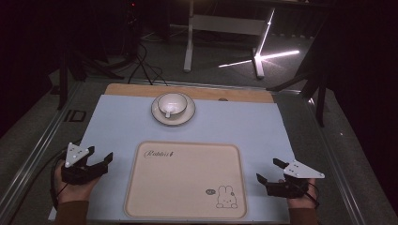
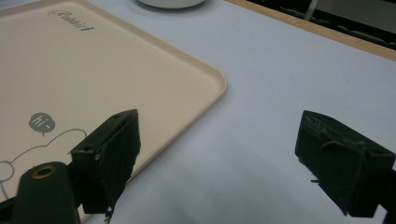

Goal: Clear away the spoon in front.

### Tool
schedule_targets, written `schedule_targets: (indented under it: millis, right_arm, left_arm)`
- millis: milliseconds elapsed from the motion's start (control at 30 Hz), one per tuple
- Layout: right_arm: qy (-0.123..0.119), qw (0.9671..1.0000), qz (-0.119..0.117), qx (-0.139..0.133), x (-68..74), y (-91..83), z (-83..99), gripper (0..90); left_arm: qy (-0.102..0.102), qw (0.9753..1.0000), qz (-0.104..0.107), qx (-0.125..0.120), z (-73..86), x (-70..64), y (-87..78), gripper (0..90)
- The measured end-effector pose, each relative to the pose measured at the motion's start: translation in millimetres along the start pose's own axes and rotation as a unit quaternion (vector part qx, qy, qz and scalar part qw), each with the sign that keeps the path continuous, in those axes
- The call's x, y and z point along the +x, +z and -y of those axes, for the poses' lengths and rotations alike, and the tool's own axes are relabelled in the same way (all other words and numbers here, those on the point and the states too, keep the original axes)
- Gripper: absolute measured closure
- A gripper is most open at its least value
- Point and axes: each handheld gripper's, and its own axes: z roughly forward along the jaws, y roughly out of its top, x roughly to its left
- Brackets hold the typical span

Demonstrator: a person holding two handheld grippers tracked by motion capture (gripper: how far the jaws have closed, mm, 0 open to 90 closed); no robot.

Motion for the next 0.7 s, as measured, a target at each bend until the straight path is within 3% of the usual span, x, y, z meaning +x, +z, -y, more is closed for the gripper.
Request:
schedule_targets:
  millis: [233, 567, 700]
  right_arm:
    - [0.0, 1.0, 0.003, -0.001, -1.1, 0.6, -0.3, 13.9]
    - [-0.002, 1.0, 0.002, -0.001, 0.0, 2.1, -0.4, 13.8]
    - [-0.004, 1.0, 0.0, 0.003, 0.9, 4.6, -0.5, 13.8]
  left_arm:
    - [0.001, 1.0, -0.001, 0.001, -0.1, -0.9, 0.7, 30.3]
    - [-0.024, 0.9997, 0.005, -0.002, -2.7, 3.6, 2.3, 30.3]
    - [-0.021, 0.9998, 0.002, -0.005, -9.1, 5.0, 3.4, 30.5]
